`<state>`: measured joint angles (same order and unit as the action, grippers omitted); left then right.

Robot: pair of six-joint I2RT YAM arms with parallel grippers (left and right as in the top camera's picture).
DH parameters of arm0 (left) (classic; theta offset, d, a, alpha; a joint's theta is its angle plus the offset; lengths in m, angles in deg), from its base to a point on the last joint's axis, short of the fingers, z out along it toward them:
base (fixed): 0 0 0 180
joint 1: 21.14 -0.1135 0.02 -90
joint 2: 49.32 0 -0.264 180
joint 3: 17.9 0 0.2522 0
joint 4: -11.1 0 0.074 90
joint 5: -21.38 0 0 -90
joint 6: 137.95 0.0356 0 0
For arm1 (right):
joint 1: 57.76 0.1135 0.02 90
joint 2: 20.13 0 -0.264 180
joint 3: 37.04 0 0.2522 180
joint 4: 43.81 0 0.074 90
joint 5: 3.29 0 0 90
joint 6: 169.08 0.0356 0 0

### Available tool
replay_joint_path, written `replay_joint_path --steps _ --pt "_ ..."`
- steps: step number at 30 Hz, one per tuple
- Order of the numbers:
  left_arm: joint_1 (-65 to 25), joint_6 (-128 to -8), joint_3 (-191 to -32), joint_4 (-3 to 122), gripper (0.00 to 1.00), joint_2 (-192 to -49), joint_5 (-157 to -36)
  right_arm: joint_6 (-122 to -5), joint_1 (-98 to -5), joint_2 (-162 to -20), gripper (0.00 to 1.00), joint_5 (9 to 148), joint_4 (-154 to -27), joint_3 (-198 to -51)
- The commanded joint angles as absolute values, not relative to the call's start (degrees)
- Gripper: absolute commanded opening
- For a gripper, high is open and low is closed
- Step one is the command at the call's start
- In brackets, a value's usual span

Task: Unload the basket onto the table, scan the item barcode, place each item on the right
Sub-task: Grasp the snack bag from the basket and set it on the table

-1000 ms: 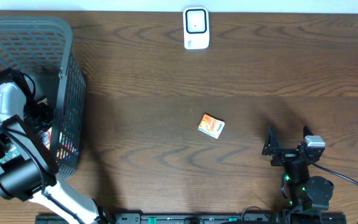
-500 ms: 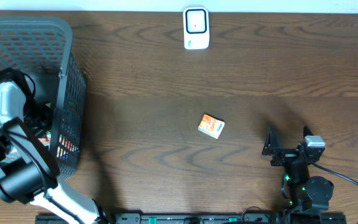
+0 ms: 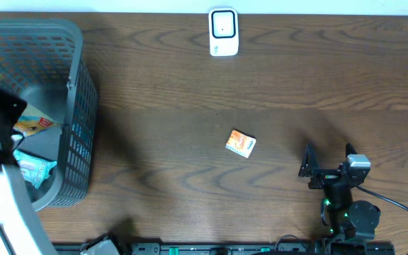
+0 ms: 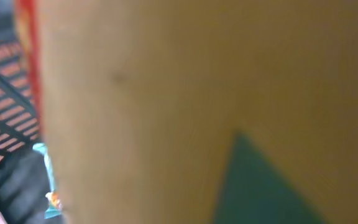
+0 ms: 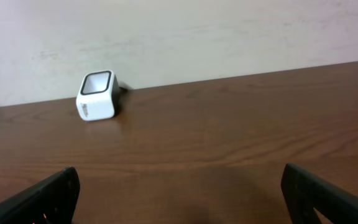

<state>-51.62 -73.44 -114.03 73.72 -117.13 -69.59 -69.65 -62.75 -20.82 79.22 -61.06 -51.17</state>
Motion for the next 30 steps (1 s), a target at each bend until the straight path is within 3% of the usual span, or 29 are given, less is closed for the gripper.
replay_joint_path --steps 1,7,14,21,30 --pt "-51.5 -78.0 -114.6 71.8 0.07 -112.2 -71.2 -69.5 -62.5 -20.5 0.99 79.5 -61.3 -51.1" --pt "-49.0 -74.7 -114.5 65.7 0.07 -104.1 -92.2 -69.5 -62.5 -20.5 0.99 79.5 -61.3 -51.1" --pt "-36.8 -61.0 -113.7 63.8 0.08 -99.2 -109.9 -69.5 -62.5 -20.5 0.99 79.5 -61.3 -51.1" --pt "-21.2 -53.5 -104.0 68.8 0.07 -101.1 -106.6 -69.5 -62.5 -20.5 0.99 79.5 -61.3 -51.1" --pt "-4.5 -53.6 -87.7 57.7 0.07 -114.5 -90.9 -69.5 -62.5 -20.5 0.99 79.5 -61.3 -51.1"
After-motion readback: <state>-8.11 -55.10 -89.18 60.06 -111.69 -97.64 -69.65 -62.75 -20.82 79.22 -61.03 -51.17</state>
